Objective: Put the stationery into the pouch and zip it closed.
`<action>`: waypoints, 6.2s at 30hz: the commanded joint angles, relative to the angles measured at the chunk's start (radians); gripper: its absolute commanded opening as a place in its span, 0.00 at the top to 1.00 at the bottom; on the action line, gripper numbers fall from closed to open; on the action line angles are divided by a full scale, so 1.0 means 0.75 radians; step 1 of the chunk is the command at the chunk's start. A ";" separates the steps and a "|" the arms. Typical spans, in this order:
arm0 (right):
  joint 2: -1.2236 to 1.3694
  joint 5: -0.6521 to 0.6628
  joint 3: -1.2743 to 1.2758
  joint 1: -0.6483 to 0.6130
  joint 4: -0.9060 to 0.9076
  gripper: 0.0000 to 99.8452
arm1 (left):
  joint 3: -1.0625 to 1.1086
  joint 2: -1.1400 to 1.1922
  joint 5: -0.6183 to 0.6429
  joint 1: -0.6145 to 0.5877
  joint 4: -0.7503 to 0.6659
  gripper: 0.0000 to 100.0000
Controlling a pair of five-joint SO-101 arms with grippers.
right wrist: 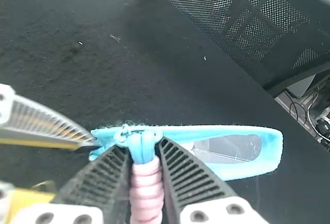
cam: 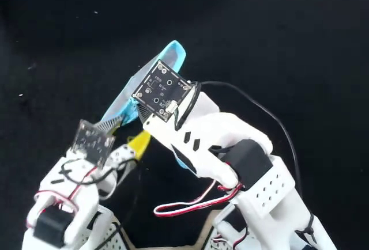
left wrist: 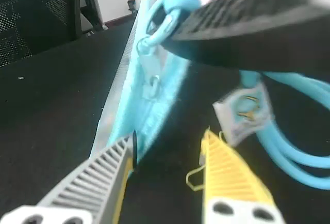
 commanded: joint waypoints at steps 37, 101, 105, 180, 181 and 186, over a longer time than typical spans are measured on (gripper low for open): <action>-0.026 0.010 -0.005 0.419 -0.068 0.99 | -0.003 -0.002 -0.006 -0.181 0.045 0.97; -0.052 0.002 -0.545 0.434 0.667 0.83 | -0.003 0.018 -0.014 -0.343 -0.276 0.97; -0.058 0.002 -0.476 0.550 0.661 0.83 | -0.030 0.100 -0.006 -0.453 -0.354 0.97; -1.441 -0.129 1.656 0.790 0.137 0.99 | 0.240 0.483 -0.035 -0.658 -0.115 0.97; -1.427 -0.160 1.658 0.792 0.123 0.99 | 0.263 0.434 -0.035 -0.658 -0.115 0.97; -1.425 -0.252 1.662 0.790 0.084 0.99 | 0.402 0.115 -0.043 -0.654 -0.059 0.97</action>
